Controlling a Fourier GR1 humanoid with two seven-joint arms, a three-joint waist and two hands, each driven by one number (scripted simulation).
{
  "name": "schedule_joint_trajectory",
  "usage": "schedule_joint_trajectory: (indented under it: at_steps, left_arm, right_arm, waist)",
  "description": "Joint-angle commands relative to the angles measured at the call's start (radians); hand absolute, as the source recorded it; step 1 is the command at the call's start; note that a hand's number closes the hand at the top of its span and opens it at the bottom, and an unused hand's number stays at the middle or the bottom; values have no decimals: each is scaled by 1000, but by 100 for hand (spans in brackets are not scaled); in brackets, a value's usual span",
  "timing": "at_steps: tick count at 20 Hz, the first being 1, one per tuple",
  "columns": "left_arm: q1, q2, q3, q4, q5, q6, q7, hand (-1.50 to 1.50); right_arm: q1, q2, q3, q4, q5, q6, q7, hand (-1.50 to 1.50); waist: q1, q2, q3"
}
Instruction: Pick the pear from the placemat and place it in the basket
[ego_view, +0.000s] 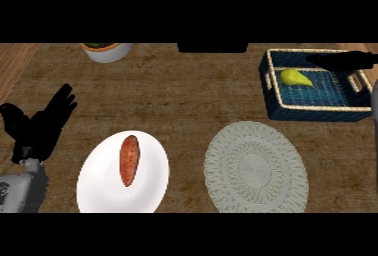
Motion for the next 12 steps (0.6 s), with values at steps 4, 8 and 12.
schedule_joint_trajectory:
  at_steps: [4, 8, 12]
  left_arm:
    - [10, -15, -3, 7, -5, -5, -15, 0]
    - [-22, 5, 14, 47, -12, -6, -27, 0]
    - [-15, -33, -11, -26, -21, 38, 47, 0]
  right_arm:
    - [-64, -30, -145, 57, -145, -42, 25, -150]
    - [-71, -91, -278, 62, -263, -39, 60, -150]
    - [-22, -225, -406, 138, -394, 73, 46, -150]
  waist:
    - [-4, -2, 0]
    - [-14, -2, 0]
    - [-12, -4, 1]
